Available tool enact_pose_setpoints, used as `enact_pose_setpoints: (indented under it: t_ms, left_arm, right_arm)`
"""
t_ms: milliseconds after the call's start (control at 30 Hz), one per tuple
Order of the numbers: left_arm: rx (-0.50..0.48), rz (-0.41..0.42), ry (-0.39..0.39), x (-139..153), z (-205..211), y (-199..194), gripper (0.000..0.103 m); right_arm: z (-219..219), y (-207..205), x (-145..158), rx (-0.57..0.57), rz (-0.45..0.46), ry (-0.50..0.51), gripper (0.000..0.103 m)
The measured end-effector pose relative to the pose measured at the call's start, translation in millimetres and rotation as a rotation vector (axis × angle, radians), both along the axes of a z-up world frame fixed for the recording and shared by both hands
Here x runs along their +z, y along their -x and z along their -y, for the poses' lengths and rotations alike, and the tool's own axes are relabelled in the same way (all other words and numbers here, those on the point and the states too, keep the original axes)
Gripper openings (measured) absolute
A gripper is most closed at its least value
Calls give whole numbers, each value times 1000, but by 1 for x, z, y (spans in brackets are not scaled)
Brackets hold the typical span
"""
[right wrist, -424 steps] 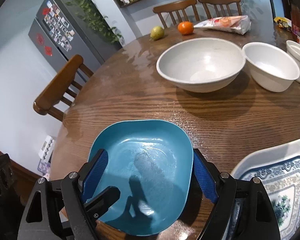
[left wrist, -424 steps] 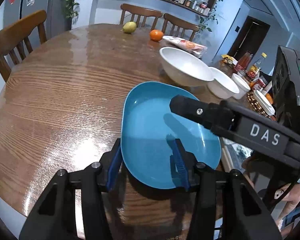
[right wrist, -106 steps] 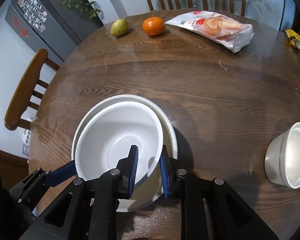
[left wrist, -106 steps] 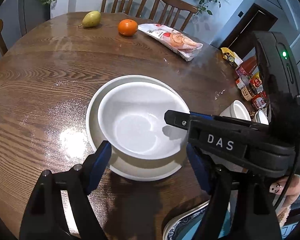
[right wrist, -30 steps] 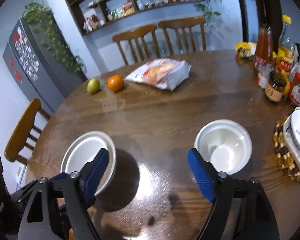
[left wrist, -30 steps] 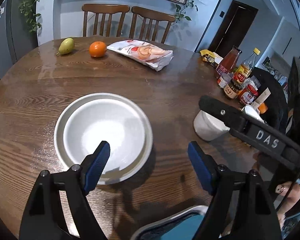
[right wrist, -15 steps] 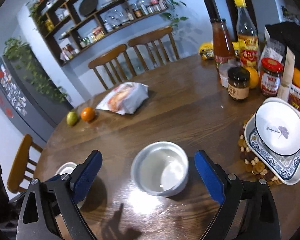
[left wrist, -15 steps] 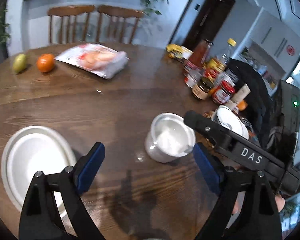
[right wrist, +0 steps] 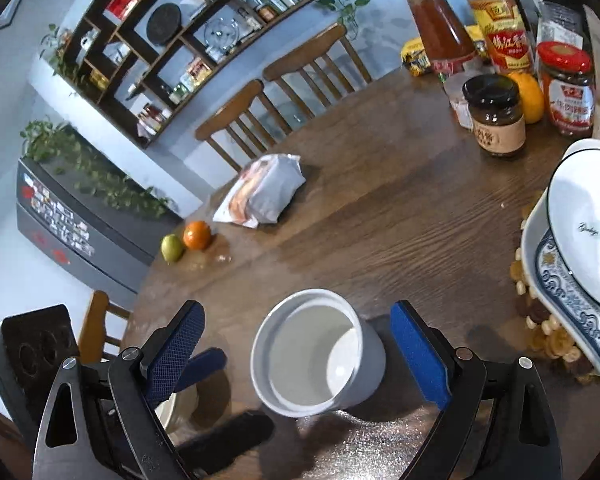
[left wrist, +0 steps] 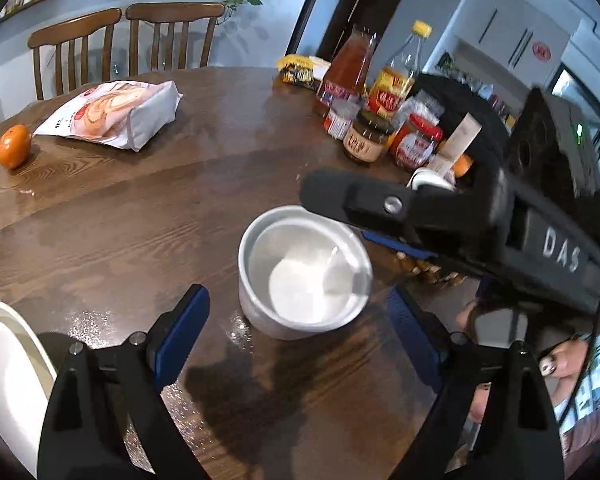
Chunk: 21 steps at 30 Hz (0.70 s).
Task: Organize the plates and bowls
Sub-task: 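Move the right gripper to the rim of the small white ramekin, then close the right gripper on the ramekin rim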
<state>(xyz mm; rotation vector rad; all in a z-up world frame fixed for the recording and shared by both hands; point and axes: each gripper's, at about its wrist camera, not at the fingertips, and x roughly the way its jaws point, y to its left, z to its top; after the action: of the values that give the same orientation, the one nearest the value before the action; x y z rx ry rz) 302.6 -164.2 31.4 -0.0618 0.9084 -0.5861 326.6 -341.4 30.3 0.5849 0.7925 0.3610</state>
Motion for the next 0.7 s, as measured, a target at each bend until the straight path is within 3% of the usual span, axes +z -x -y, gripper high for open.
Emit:
enact_pose_setpoints:
  t_ms: [200, 333, 700]
  left_arm:
    - [-24, -23, 16, -8, 3, -2, 90]
    - [-31, 6, -11, -10, 6, 2, 90]
    - [-29, 37, -27, -16, 7, 4, 90]
  right_arm:
    - [-1, -8, -13, 13, -29, -21, 94]
    - [-3, -5, -13, 32, -19, -31, 94]
    - [-10, -6, -13, 37, -18, 28, 87]
